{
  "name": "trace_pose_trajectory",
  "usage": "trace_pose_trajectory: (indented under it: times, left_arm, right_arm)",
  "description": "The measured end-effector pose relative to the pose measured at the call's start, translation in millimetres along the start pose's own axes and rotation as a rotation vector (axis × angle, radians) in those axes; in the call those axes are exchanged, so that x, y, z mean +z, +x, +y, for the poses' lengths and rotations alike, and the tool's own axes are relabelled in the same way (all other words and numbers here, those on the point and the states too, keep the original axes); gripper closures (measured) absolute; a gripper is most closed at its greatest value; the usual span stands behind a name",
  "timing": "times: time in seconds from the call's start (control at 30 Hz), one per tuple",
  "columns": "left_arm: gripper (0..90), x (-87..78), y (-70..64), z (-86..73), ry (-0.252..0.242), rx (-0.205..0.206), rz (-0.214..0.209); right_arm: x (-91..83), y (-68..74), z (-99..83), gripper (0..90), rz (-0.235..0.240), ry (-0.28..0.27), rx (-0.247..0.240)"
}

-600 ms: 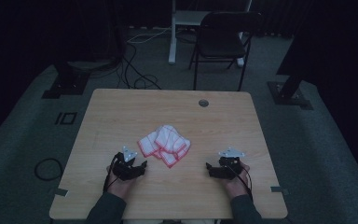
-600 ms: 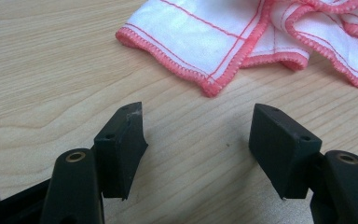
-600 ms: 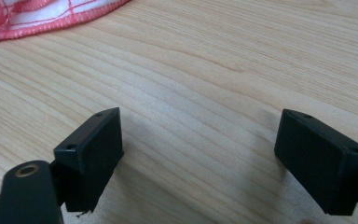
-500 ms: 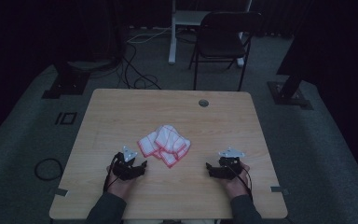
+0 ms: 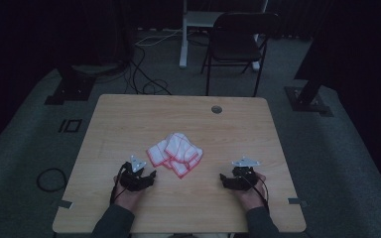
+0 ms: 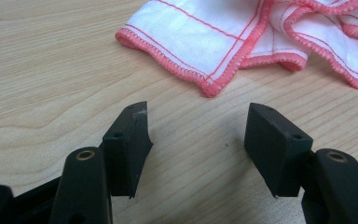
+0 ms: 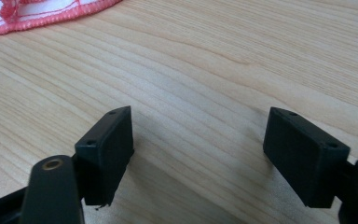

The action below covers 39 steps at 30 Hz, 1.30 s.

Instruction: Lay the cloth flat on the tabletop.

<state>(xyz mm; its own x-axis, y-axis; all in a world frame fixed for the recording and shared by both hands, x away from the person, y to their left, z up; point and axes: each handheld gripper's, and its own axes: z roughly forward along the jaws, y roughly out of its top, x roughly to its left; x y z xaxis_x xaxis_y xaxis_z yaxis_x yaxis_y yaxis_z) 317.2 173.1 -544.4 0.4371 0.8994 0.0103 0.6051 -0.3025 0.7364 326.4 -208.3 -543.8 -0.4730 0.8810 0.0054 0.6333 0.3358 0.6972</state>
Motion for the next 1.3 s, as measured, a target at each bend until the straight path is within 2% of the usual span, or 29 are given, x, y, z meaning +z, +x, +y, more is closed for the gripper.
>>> trace_pose_trajectory:
  times: [0.23, 0.37, 0.43, 0.67, 0.8, 1.3]
  left_arm:
    - [45.8, -1.0, 1.9, 0.4, 0.004, 0.0, 0.0]
    - [47.1, -1.1, 2.4, 0.5, 0.004, 0.0, 0.0]
    - [47.6, -1.2, 2.8, 0.7, 0.006, 0.0, 0.0]
    - [49.4, -2.0, 5.5, 1.7, 0.01, -0.021, -0.021]
    - [49.4, -4.1, 4.6, 3.1, -0.004, -0.023, -0.034]
    - [48.9, -8.0, -1.7, 14.9, -0.035, 0.022, -0.044]
  right_arm:
    - [-2.1, -0.9, 1.6, 31.3, -0.002, 0.016, 0.005]
    - [-3.9, -1.9, 1.9, 41.1, 0.022, 0.004, 0.02]
    - [-4.5, -1.3, 1.9, 42.5, 0.021, 0.002, 0.022]
    - [-12.6, 4.2, 7.2, 46.4, 0.028, -0.039, -0.003]
    - [-17.2, 8.8, 11.9, 49.0, 0.034, -0.065, -0.016]
    - [-17.7, 20.5, 22.2, 50.3, 0.049, -0.085, -0.047]
